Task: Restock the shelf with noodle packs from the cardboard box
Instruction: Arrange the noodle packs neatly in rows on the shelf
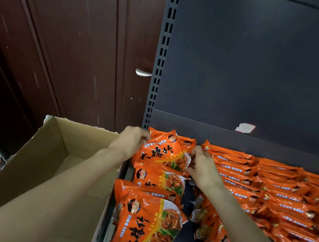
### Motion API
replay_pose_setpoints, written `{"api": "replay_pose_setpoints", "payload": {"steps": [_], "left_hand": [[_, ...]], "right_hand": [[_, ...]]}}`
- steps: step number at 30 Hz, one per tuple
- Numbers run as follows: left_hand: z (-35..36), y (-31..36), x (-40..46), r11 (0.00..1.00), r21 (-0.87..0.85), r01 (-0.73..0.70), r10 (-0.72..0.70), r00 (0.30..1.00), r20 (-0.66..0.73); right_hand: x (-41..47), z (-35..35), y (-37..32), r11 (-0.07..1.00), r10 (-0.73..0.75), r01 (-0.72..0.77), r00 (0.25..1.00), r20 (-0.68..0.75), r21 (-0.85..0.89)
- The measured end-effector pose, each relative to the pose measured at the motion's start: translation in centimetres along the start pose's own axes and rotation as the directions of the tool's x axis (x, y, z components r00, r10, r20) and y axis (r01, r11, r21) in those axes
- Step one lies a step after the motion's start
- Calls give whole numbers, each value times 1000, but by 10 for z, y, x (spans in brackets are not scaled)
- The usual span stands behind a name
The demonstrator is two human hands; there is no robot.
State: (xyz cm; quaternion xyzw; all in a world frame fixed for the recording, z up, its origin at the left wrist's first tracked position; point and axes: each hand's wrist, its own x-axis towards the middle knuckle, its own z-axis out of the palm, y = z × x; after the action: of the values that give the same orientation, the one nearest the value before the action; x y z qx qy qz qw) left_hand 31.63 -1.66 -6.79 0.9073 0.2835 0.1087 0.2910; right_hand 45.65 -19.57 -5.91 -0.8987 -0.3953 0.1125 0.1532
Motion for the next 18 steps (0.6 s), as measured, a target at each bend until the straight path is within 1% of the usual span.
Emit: {"api": "replay_pose_setpoints", "payload": {"steps": [2, 4, 7, 10, 11, 13, 15, 17, 18], "left_hand": [[3, 0, 2, 997, 77, -22, 19, 999, 39], [6, 5, 3, 990, 133, -38, 27, 996, 82], [9, 9, 2, 989, 141, -41, 27, 994, 105], [10, 10, -3, 988, 118, -98, 82, 988, 133], [8, 12, -5, 982, 139, -124, 103, 983, 153], [6, 14, -6, 958, 234, -164, 124, 976, 176], [3, 13, -6, 937, 297, -182, 133, 975, 176], [1, 10, -5, 932, 318, -175, 131, 979, 155], [0, 8, -5, 928, 332, -168, 131, 982, 133]], "right_hand": [[-4, 0, 1, 996, -79, 81, 995, -64, 38], [-3, -1, 0, 991, -95, 102, 992, -87, 85], [1, 2, -2, 999, -32, 32, 999, -30, 2], [5, 2, -2, 998, -68, 68, 998, 11, -18], [6, 1, -3, 996, -89, 89, 996, 30, -5], [5, -1, -2, 992, -117, 114, 992, 49, 53], [2, 0, -3, 993, -84, 82, 996, 19, 86], [0, 4, -3, 998, -29, 31, 999, -38, 47], [0, 6, -2, 1000, -14, 14, 999, -43, 9]]}}
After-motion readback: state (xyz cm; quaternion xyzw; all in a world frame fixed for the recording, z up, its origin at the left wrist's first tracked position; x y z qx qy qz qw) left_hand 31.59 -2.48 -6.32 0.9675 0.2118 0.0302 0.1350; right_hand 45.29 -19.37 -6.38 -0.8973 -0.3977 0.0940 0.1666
